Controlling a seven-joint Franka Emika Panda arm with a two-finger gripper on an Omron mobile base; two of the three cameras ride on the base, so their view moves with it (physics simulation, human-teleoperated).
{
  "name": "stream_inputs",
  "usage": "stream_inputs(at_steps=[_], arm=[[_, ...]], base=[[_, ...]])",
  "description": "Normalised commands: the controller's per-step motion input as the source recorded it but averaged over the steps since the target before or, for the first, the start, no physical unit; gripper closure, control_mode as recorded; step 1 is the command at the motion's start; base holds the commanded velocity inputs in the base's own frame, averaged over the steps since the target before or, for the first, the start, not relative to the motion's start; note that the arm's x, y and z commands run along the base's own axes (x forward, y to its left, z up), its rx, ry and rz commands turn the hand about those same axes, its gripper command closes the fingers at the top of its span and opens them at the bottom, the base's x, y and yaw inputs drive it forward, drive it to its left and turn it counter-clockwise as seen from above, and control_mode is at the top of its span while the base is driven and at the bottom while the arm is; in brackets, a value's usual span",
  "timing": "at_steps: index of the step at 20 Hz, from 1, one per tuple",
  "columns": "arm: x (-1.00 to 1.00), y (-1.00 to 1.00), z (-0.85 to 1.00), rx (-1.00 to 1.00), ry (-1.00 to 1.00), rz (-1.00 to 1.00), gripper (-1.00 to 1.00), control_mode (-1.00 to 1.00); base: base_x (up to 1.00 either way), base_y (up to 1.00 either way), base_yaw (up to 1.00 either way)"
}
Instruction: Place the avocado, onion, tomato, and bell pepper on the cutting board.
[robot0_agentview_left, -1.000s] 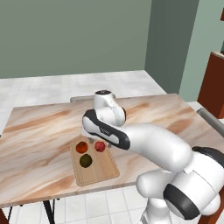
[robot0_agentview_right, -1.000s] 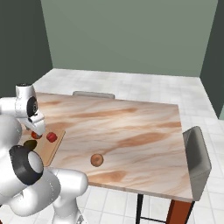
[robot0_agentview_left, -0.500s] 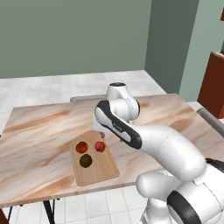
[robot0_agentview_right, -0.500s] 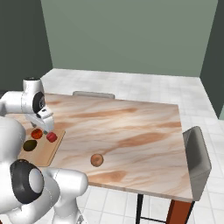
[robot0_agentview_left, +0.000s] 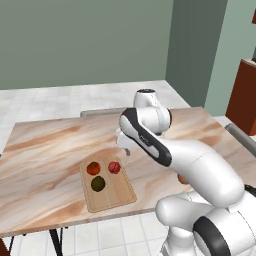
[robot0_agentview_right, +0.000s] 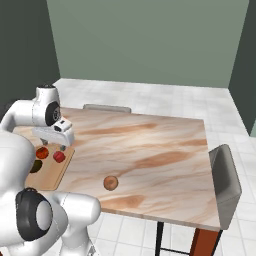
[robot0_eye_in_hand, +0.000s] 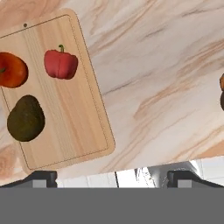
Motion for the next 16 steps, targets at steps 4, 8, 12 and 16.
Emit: stream_inputs(at_steps=[4,8,12,16], arm=[[0.0,-0.26,0.02,-0.01,0.0,0.34,-1.0,-1.0],[-0.1,-0.3,0.0,-0.01,0.0,0.26,-1.0,-1.0],[-0.24,-0.4,0.0,0.0,0.0,0.08,-1.0,-1.0],[-0.12,-0.48,0.0,0.0,0.0,0.0,-1.0,-1.0]], base=[[0.0,0.0,0.0],[0.0,0.0,0.0],[0.0,0.0,0.0],[0.0,0.0,0.0]])
